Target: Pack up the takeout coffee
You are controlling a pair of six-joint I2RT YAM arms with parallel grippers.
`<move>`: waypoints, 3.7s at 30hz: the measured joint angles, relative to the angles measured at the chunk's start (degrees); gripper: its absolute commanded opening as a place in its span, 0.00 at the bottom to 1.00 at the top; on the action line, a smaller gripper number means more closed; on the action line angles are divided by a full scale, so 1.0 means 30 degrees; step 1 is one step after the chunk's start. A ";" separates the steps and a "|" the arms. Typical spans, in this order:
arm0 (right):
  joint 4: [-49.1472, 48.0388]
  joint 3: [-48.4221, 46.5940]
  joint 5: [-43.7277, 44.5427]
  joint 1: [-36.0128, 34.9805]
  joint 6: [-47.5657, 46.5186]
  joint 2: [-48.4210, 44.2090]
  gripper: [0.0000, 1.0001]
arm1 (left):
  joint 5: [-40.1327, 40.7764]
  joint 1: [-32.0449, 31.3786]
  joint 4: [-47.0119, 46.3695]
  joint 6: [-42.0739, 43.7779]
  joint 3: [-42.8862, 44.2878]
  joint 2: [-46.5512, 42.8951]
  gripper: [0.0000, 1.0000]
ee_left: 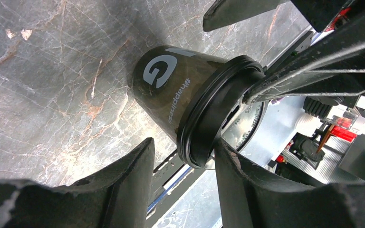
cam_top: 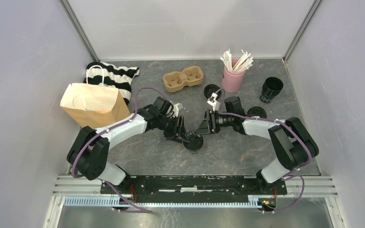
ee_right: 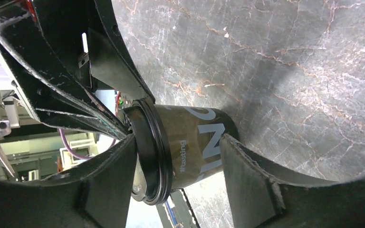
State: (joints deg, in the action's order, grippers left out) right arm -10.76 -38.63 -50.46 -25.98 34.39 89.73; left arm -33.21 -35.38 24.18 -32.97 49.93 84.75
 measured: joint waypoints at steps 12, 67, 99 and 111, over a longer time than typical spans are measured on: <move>-0.2922 0.1851 -0.0481 0.0284 0.1552 -0.0248 0.86 | 0.0029 0.0022 -0.0007 0.0379 0.0102 0.0058 0.58; 0.0634 0.3147 -0.0925 -0.0809 -0.0437 -0.3031 0.70 | -0.0488 -0.0058 0.2237 0.1355 0.0517 -0.0488 0.68; 1.0353 -0.2834 0.7125 -0.0758 -0.5552 -0.2426 0.80 | 0.2470 0.1297 0.2040 0.0962 0.2594 -0.0838 0.93; 0.8721 -0.4575 0.9610 0.2200 -0.2229 -0.0211 0.78 | 0.1311 0.2834 -0.2412 0.0663 1.0324 0.7468 0.86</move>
State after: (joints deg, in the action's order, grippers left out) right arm 15.40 -52.36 -21.63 -19.38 27.70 89.10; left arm -29.28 -26.87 16.95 -30.98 80.90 107.15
